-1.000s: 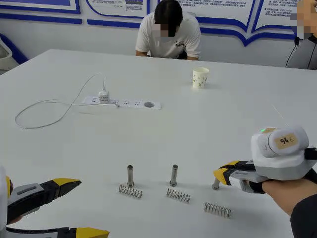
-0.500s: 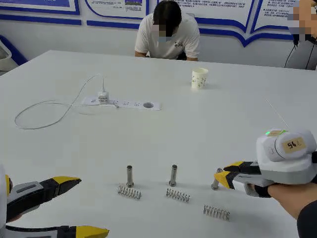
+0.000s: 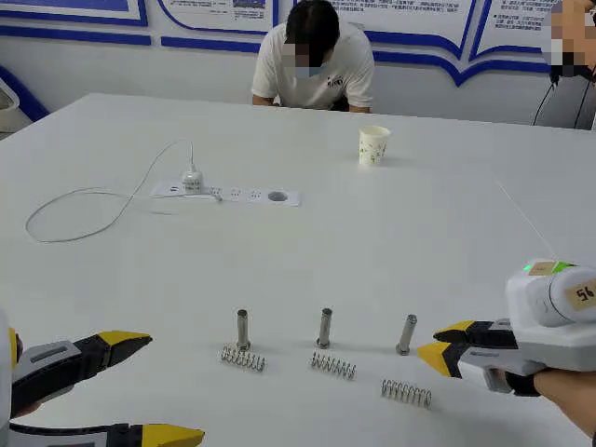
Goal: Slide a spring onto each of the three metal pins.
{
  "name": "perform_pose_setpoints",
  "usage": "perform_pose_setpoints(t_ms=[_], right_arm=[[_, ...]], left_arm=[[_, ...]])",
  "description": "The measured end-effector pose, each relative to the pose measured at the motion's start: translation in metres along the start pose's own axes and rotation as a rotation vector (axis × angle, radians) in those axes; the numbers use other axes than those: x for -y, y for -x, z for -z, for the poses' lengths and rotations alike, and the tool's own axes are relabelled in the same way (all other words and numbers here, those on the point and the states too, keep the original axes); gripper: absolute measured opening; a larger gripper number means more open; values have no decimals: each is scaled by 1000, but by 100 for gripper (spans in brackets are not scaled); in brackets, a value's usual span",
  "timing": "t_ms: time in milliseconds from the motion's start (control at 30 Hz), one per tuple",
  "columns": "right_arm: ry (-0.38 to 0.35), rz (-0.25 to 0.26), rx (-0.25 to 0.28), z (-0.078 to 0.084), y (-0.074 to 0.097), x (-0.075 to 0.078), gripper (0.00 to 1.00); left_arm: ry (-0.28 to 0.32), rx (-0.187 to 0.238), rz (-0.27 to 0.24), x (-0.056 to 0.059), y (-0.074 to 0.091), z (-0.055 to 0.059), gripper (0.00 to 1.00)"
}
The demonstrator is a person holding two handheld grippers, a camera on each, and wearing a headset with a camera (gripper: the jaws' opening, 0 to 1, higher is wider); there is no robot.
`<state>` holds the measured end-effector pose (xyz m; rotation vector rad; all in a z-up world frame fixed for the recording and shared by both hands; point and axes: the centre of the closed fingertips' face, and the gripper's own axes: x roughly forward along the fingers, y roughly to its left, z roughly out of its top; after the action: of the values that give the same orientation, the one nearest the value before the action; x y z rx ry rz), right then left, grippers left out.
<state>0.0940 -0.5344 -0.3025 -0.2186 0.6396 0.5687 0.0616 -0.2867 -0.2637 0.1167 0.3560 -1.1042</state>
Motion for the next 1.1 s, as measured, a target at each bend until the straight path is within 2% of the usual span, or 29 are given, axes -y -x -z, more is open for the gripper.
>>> perform_pose_setpoints(t_ms=[300, 433, 733, 833, 1100], right_arm=[[69, -117, -48, 3, -8, -30, 19], [111, -177, -93, 9, -12, -44, 19], [202, -229, -179, 15, -20, -53, 18], [248, -240, -221, 19, -24, -53, 18], [334, -262, -289, 23, -33, -57, 17]], left_arm=[[-2, 0, 3, 1, 0, -1, 76], [-1, 1, 2, 1, 1, -1, 76], [-3, 2, 2, 2, 1, -1, 75], [-4, 2, 2, 2, 1, -1, 75], [-5, 1, 2, 2, 1, -1, 75]])
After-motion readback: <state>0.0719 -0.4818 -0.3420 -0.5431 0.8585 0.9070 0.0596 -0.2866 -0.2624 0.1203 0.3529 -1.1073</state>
